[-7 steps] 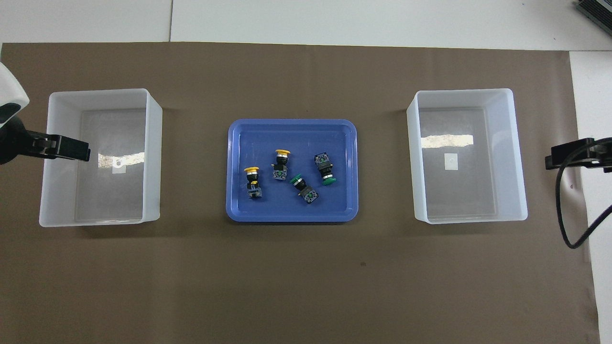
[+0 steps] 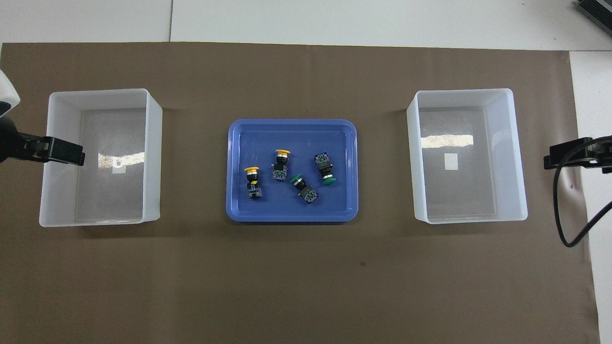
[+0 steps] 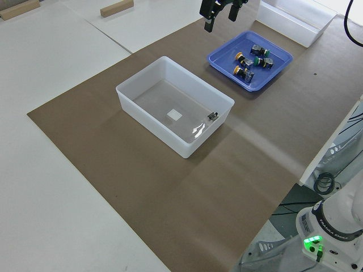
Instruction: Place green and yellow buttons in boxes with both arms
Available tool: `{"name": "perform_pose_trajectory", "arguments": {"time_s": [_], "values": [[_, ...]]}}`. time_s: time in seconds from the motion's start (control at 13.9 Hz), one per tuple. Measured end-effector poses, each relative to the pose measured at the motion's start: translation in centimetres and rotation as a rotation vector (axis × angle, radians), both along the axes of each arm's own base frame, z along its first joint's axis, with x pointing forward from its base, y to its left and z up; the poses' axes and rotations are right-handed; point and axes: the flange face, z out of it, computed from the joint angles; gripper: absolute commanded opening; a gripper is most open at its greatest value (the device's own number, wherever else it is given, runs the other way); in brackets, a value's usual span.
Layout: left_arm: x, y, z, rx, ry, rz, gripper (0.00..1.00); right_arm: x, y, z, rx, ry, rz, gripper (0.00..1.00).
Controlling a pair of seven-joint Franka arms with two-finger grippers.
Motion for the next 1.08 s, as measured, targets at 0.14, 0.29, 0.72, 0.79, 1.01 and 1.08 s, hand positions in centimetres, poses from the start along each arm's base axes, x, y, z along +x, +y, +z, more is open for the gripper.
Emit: {"name": "perform_pose_trajectory", "arguments": {"time_s": [0.14,0.29,0.72,0.79,1.01,1.08], "values": [[0.3,0.1,-0.4,0.000,0.006,0.002,1.00,0.0,0.0,-0.2,0.000,0.005,0.000,1.00],[0.9,0.1,-0.9,0.000,0.013,0.003,1.00,-0.1,0.0,-0.3,0.000,0.008,0.000,1.00],[1.6,0.0,-0.9,-0.001,0.009,0.003,1.00,-0.2,0.0,-0.4,0.001,0.009,0.000,1.00],[1.6,0.0,-0.9,-0.001,0.009,0.002,1.00,-0.2,0.0,-0.5,0.000,0.011,0.001,1.00],[1.6,0.0,-0.9,-0.001,0.009,0.003,1.00,0.0,0.2,-1.2,-0.002,0.011,0.005,1.00],[1.6,0.0,-0.9,-0.001,0.009,0.002,1.00,0.3,0.3,-1.7,-0.003,0.008,0.007,1.00]]}}
